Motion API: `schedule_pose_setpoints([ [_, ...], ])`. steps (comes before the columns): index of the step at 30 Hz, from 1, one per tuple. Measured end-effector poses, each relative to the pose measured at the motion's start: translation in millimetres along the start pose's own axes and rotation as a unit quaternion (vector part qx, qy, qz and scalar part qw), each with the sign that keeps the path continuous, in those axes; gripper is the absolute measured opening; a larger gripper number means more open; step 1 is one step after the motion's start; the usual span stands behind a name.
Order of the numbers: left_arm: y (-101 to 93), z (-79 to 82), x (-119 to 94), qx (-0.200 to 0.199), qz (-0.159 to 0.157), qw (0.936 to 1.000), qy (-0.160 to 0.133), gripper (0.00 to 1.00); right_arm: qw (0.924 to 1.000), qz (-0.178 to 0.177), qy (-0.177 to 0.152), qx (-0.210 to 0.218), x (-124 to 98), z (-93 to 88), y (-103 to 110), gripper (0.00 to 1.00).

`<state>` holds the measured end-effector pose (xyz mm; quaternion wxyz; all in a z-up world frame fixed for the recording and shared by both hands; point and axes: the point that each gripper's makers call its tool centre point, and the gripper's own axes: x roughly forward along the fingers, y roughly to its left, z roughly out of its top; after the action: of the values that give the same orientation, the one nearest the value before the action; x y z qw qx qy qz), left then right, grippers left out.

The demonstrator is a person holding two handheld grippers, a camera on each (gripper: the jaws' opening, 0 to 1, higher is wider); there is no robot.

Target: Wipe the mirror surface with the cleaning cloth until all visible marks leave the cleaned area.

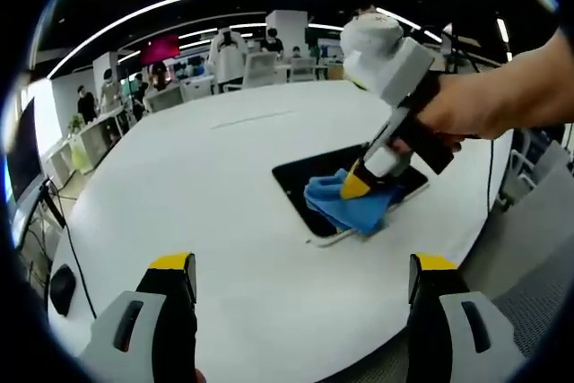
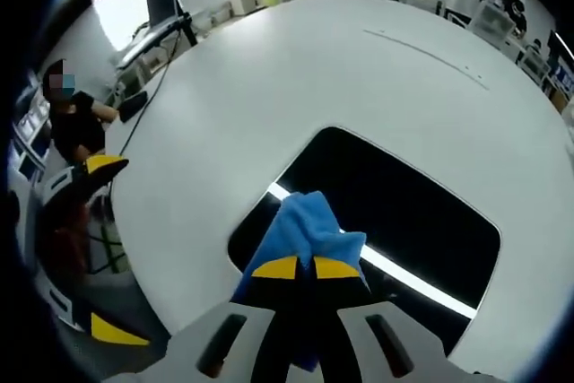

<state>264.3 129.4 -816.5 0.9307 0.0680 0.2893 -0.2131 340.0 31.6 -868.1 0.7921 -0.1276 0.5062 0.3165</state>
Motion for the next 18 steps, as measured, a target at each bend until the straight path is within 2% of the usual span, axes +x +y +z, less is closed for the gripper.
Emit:
schedule_pose_setpoints([
  [18, -0.3, -1.6, 1.7, -0.002, -0.004, 1.0, 0.003, 0.99, 0.9997, 0.023, 0.005, -0.007, -10.0, -18.5, 17.6, 0.0],
])
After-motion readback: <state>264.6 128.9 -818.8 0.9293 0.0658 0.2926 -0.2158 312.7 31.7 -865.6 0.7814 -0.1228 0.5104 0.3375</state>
